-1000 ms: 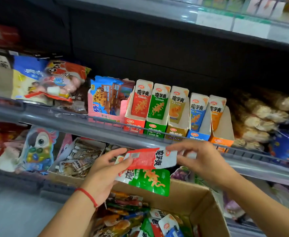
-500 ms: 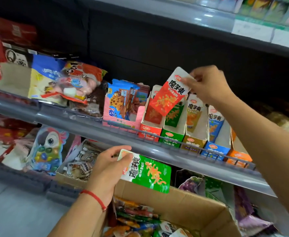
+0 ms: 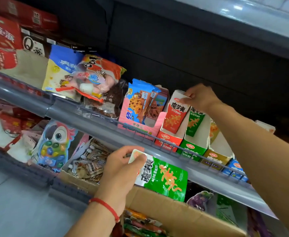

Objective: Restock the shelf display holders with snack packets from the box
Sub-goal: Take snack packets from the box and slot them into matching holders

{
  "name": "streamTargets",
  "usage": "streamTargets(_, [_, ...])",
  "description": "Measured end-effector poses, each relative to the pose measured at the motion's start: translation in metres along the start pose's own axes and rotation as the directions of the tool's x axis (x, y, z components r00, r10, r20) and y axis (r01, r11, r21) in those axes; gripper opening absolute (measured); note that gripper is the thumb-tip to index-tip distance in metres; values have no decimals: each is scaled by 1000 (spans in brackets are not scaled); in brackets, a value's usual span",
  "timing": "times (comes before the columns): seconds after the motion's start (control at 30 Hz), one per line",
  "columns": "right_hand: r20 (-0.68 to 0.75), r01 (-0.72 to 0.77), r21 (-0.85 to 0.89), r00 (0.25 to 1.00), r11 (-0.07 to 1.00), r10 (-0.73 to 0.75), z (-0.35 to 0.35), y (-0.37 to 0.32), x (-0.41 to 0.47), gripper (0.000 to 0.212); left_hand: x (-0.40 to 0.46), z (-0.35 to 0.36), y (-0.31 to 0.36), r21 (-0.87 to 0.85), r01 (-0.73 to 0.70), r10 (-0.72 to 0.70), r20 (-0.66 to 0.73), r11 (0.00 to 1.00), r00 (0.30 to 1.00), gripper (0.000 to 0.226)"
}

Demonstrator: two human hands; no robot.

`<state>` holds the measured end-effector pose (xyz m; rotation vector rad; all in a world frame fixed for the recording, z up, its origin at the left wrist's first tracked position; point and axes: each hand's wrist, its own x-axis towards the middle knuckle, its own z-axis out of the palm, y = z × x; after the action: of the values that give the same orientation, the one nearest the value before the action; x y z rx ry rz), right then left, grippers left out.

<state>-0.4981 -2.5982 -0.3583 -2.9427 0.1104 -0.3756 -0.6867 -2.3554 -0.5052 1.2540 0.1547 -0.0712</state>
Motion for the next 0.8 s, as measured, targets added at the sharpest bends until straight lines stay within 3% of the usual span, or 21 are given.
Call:
streamTargets(0.1, [-24,10,-47,1000,999,-11,2,0,2,29,1,0,0,-16,-8,8,10,1000,1000,12])
streamTargets(0.27, [-207,30,-175,976,984,-67,2,-5,-13,30,1,2,0,-13,3,-2,41,1000,999,11])
streamTargets(0.4, [-338,214,-35,917,976,-213,4,-11,-67,13,1,0,-2,-3,16,-16,45,1000,999,16])
streamTargets(0.47, [-245,289,123,936,949,-253,1,-15,-117,11,0,0,-2,12,16,-17,51,1000,999,16])
streamTargets(0.53, [-5,338,278,937,899,-350,-1,-16,-169,17,-3,2,-2,25,4,-6,77,1000,997,11])
streamTargets(0.63, [314,318,347,847,882,-429,11,-7,-218,36,-12,11,-2,5,-20,19,118,1000,993,16])
streamTargets(0.73, [295,101,543,907,834,-302,31,8,-239,29,-22,17,-5,-67,-2,11,147,998,989,37])
streamTargets(0.8, [285,-59,652,943,756,-173,38,18,-248,26,-30,21,-8,-72,12,2,196,997,981,32])
